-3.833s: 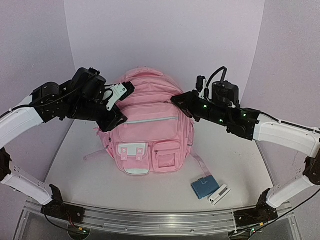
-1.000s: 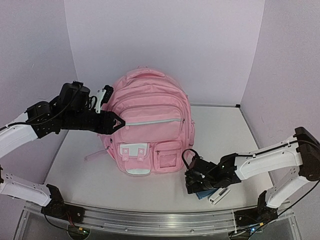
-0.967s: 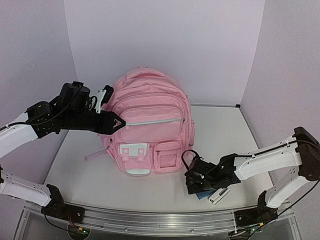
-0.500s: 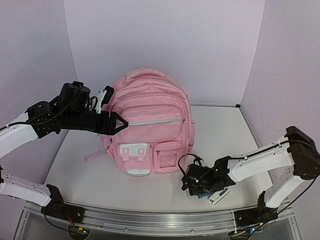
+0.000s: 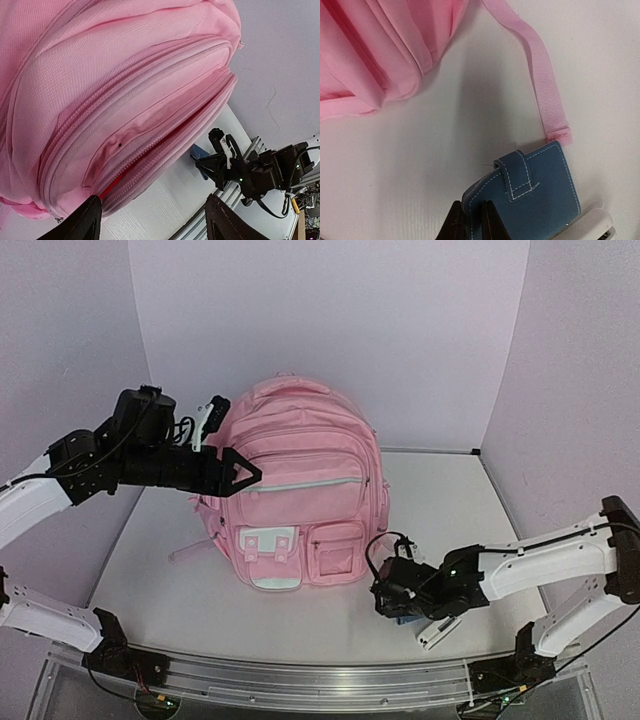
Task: Pack the student bag
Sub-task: Pick up the personal item from the center of the board.
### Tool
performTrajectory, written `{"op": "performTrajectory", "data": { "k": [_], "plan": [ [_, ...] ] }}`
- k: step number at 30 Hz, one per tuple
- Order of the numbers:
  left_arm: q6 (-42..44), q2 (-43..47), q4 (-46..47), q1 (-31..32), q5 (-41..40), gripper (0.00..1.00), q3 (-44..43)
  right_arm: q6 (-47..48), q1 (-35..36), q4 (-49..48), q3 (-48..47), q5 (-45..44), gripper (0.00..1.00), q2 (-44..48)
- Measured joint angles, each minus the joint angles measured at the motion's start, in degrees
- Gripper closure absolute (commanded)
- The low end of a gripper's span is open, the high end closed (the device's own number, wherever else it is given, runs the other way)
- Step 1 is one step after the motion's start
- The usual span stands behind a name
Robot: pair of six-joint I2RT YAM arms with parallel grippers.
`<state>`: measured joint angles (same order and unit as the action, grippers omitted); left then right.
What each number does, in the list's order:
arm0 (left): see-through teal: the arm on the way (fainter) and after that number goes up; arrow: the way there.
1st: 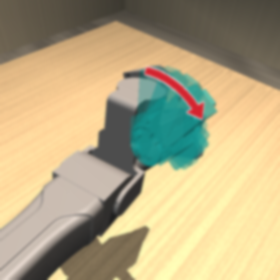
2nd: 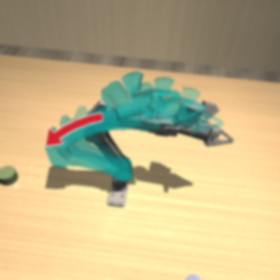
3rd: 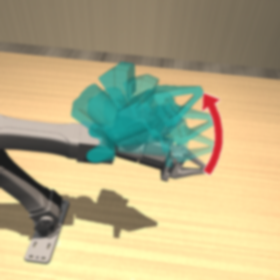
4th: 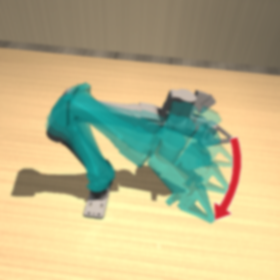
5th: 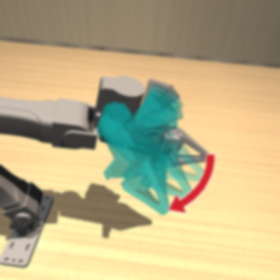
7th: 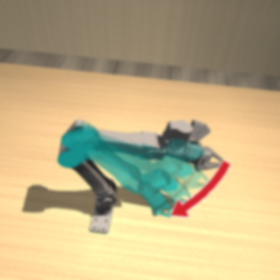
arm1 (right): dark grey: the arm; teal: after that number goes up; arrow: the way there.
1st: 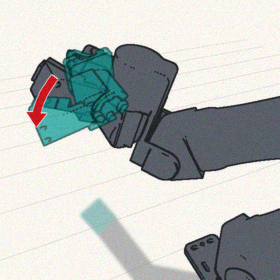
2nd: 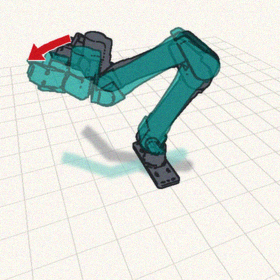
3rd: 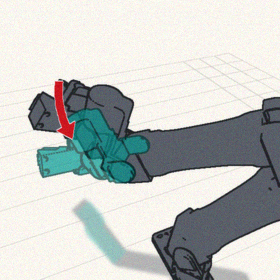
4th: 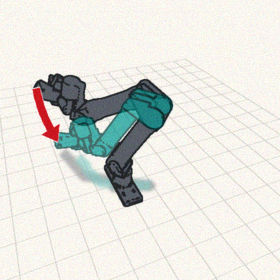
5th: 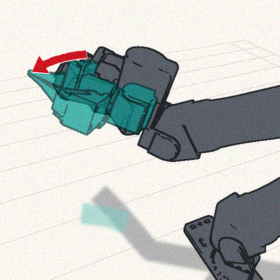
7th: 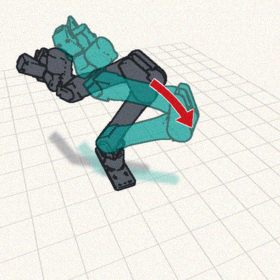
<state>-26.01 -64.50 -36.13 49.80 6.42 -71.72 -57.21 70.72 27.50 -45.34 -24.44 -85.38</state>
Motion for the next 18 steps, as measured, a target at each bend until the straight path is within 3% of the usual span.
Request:
{"op": "performTrajectory", "data": {
  "k": [8,13,18],
  "plan": [
    [0.39,-5.80,-0.87,-0.36,5.65,0.27,-9.01,0.07,0.00,0.03,-0.24,-3.80,1.00,21.32],
    [2.55,-10.07,0.17,-0.35,11.26,0.23,-14.35,4.70,0.00,-0.41,-3.32,-5.91,1.00,33.64],
    [6.71,-12.12,2.33,-0.35,18.44,0.17,-14.87,11.47,0.02,-6.98,-7.20,-5.01,1.00,42.72]
  ]
}}
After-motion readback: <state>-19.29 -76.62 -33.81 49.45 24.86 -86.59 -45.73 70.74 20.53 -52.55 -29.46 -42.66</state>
